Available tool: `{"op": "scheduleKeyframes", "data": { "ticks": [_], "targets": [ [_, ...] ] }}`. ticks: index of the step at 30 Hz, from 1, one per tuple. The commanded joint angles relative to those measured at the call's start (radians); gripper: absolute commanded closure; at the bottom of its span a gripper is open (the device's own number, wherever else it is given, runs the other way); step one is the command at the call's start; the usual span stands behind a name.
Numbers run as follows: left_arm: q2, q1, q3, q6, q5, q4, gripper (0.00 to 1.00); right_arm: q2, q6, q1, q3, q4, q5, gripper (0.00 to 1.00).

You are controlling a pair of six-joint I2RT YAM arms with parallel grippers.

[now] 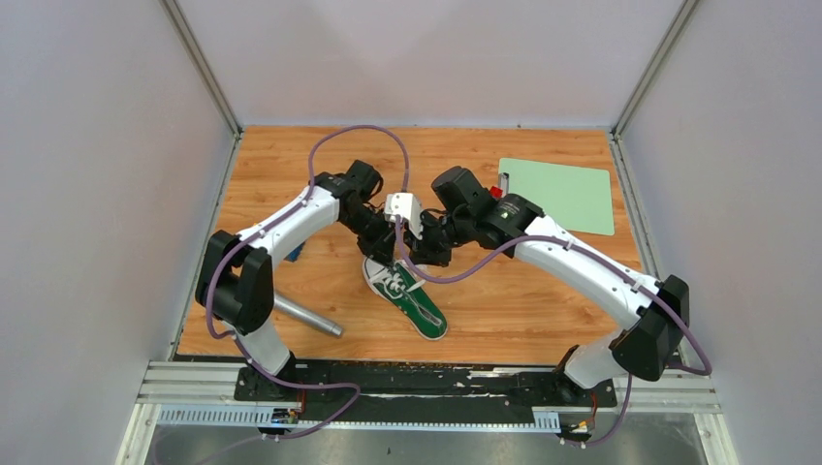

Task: Tie the shoes
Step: Cross the shoelace with the shoelace.

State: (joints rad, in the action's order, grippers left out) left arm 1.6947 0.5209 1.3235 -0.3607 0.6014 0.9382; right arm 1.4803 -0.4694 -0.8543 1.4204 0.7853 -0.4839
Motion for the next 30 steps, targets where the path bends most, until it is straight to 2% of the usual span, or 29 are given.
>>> {"op": "scheduleKeyframes", "data": {
  "ticks": [1,7,15,20,27,30],
  "targets": [
    [-0.016,-0.049,0.018,-0.044,0.267,0.048,1.00,-0.053,-0.023,-0.003,0.008,-0.006,-0.068,1.00],
    [-0.015,-0.054,-0.046,-0.008,0.410,-0.047,1.00,0.006,0.010,-0.005,0.090,-0.004,-0.119,1.00],
    [-0.030,-0.064,-0.117,0.065,0.449,-0.202,0.97,0.117,0.081,-0.005,0.204,-0.006,-0.163,1.00],
    [-0.027,-0.068,-0.148,0.064,0.539,-0.232,0.93,0.143,0.097,-0.001,0.176,-0.012,-0.120,1.00],
    [-0.018,-0.076,-0.173,0.022,0.552,-0.226,0.87,0.135,0.101,0.027,0.093,-0.046,-0.091,1.00],
    [-0.020,-0.076,-0.188,0.061,0.554,-0.264,0.83,0.142,0.135,0.046,0.083,-0.063,-0.114,1.00]
  ]
}}
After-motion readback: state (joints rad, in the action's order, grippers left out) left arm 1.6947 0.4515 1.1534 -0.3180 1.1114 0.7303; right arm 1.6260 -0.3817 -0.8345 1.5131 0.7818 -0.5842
